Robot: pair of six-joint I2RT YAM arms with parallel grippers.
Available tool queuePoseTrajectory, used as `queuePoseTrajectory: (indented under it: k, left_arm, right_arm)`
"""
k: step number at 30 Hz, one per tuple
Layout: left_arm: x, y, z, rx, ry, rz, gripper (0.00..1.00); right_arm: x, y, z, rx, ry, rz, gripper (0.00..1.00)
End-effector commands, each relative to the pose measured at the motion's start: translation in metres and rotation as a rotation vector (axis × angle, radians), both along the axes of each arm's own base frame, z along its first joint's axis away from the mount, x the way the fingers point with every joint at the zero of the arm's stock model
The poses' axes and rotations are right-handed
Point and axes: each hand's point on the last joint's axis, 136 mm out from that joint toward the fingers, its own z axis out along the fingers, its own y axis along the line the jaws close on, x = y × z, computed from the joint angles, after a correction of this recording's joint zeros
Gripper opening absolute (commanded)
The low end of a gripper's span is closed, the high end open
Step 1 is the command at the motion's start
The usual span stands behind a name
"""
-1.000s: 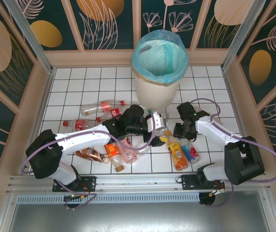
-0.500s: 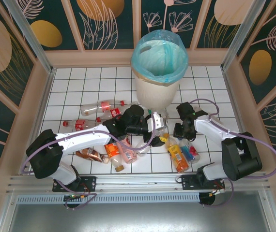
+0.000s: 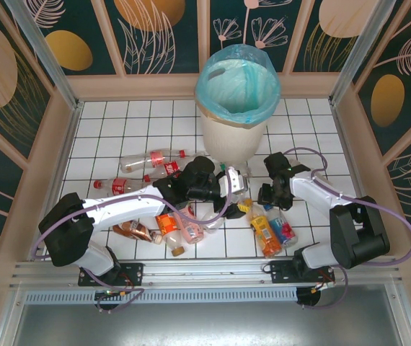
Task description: Put the plastic bottles in the bin
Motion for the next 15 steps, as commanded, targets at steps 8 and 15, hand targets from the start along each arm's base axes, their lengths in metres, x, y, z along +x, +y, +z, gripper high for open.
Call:
queuePoseTrajectory:
  k: [8, 15]
  left_arm:
    - [-0.002, -0.002, -0.004, -0.004, 0.016, -0.004, 0.85]
    - [-0.002, -0.002, -0.004, -0.004, 0.014, -0.004, 0.85]
  right_arm:
    - [-0.005, -0.007, 0.0, -0.055, 0.019, -0.017, 0.57]
    - [0.005, -0.01, 0.005, -0.067, 0.0, -0.027, 0.47]
